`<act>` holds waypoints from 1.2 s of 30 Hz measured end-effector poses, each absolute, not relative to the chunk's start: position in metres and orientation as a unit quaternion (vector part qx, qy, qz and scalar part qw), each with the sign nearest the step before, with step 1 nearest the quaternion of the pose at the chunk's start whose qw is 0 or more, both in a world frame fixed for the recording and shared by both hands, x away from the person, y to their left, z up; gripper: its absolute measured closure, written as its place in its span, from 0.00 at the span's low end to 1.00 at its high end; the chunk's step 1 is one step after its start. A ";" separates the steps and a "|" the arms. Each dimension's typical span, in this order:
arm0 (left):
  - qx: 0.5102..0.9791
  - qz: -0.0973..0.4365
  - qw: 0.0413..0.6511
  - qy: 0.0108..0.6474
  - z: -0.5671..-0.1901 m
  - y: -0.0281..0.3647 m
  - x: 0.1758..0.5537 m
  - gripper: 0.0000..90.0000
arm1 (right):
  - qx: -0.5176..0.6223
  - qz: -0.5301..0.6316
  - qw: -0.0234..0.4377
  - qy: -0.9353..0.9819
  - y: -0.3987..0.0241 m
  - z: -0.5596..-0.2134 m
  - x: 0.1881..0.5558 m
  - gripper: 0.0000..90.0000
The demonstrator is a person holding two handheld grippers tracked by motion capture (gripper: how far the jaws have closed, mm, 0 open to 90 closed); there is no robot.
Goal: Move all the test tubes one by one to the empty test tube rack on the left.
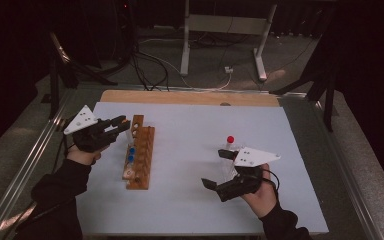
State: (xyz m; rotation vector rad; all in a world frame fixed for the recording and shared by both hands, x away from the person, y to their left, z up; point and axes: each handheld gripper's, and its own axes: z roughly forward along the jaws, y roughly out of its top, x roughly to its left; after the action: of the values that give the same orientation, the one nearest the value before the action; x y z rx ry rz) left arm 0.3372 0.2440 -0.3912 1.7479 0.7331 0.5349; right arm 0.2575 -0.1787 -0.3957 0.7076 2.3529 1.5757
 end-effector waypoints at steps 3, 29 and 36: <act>0.740 0.225 0.551 0.313 -0.395 0.245 0.337 0.80 | 0.242 0.535 0.111 0.801 -0.179 -0.396 0.258 0.00; 0.754 0.197 0.533 0.329 -0.442 0.241 0.339 0.80 | 0.242 0.533 0.107 0.804 -0.179 -0.396 0.258 0.00; 0.754 0.190 0.532 0.335 -0.450 0.241 0.338 0.80 | 0.243 0.534 0.106 0.803 -0.180 -0.396 0.258 0.00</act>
State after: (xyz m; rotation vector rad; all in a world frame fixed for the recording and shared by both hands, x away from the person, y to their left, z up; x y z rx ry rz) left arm 0.3383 0.2415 -0.4502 1.7988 0.7990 0.4537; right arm 0.2582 -0.1802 -0.3958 0.7149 2.3656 1.5720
